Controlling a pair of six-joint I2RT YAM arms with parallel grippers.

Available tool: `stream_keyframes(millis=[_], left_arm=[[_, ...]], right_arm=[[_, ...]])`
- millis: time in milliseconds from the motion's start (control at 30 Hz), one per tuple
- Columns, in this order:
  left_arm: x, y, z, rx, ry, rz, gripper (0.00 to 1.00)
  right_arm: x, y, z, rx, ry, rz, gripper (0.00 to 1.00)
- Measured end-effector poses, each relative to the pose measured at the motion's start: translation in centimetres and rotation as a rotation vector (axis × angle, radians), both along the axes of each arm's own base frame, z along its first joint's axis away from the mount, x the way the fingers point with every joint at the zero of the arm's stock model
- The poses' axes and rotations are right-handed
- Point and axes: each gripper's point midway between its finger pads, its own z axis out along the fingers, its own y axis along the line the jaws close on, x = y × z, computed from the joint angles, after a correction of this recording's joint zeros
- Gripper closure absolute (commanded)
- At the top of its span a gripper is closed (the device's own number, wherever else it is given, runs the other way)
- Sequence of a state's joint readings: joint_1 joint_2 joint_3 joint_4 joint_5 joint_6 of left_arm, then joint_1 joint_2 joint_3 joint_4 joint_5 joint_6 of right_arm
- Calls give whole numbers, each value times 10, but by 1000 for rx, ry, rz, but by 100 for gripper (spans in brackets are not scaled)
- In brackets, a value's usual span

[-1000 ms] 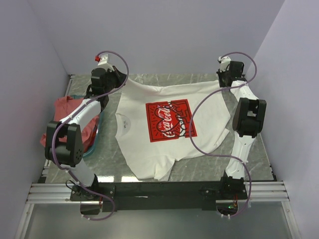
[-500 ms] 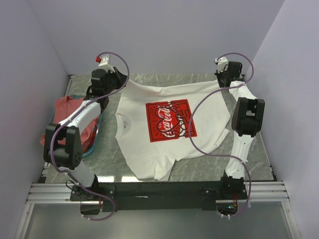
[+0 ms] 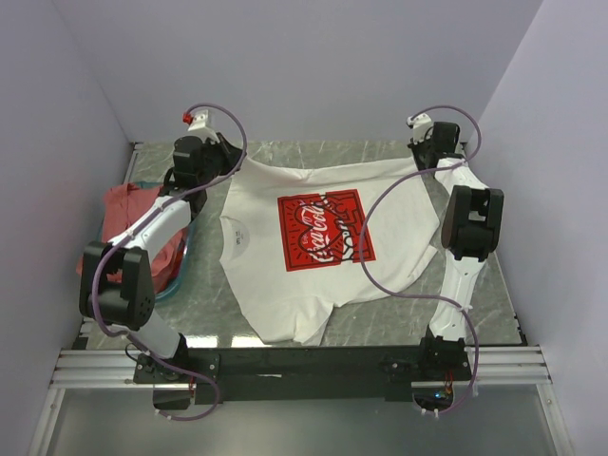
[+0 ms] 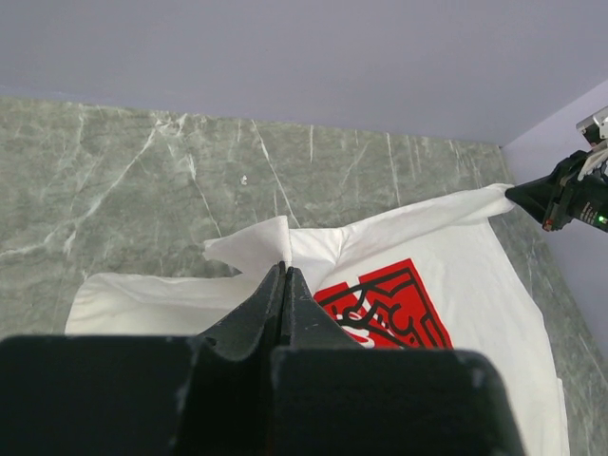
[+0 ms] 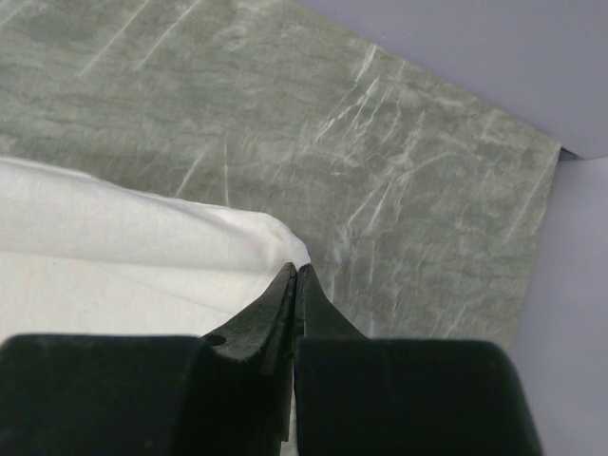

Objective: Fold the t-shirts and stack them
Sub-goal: Fold the tshirt

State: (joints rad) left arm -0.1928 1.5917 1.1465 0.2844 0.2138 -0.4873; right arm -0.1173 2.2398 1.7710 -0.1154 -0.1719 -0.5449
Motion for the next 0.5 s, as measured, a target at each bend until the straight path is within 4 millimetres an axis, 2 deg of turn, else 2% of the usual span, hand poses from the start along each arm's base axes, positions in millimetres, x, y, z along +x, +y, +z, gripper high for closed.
stream_keyframes(millis=[200,500], left_arm=[[-7,-1,-4,2,12,-5,100],[-19,-4,2,1,6,-14,100]], right_arm=[[-5,0,-11,-2,20,2,100],[-11,0,-23,-5,38,2,100]])
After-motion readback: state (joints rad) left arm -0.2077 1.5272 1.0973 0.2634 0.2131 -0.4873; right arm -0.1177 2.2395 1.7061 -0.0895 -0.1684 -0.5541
